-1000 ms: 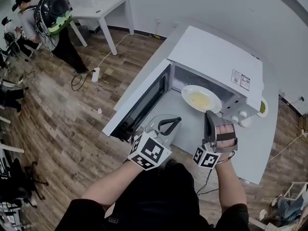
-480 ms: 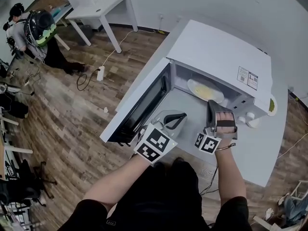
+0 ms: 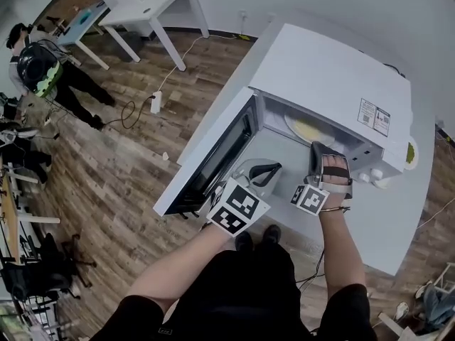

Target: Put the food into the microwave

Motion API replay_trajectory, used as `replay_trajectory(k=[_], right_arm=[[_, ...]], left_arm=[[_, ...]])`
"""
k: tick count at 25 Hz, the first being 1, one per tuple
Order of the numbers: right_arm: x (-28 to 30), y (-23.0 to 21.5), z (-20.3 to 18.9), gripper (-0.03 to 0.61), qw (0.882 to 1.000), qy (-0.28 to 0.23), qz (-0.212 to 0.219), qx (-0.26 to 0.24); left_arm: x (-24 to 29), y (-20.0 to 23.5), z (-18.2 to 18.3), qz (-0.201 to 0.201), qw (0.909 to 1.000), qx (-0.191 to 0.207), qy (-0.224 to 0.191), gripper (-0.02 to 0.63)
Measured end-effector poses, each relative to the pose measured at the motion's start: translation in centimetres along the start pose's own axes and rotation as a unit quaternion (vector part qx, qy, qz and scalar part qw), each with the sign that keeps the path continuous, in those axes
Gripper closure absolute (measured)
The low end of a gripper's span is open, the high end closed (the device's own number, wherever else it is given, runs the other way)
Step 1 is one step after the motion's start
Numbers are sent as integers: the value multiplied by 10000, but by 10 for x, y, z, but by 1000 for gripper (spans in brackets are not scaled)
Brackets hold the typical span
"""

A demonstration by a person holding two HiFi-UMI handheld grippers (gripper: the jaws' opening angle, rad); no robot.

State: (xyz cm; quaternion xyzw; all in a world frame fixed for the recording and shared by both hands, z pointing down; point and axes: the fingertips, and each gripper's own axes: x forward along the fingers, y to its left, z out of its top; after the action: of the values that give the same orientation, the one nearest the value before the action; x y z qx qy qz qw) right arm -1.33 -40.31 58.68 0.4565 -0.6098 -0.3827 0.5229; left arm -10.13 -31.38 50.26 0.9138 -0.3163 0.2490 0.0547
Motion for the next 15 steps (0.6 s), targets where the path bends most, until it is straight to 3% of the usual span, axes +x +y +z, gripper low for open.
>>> replay_trajectory(k=[10,15], right_arm=[[33,5,-6,549,9952,352,813,406],[48,13,-10,518,9892,554,1209,616]], left_arm=[[-13,12,0,139,9998,-172,-21,605],[-11,15,1,174,9996,-199,-20,606]])
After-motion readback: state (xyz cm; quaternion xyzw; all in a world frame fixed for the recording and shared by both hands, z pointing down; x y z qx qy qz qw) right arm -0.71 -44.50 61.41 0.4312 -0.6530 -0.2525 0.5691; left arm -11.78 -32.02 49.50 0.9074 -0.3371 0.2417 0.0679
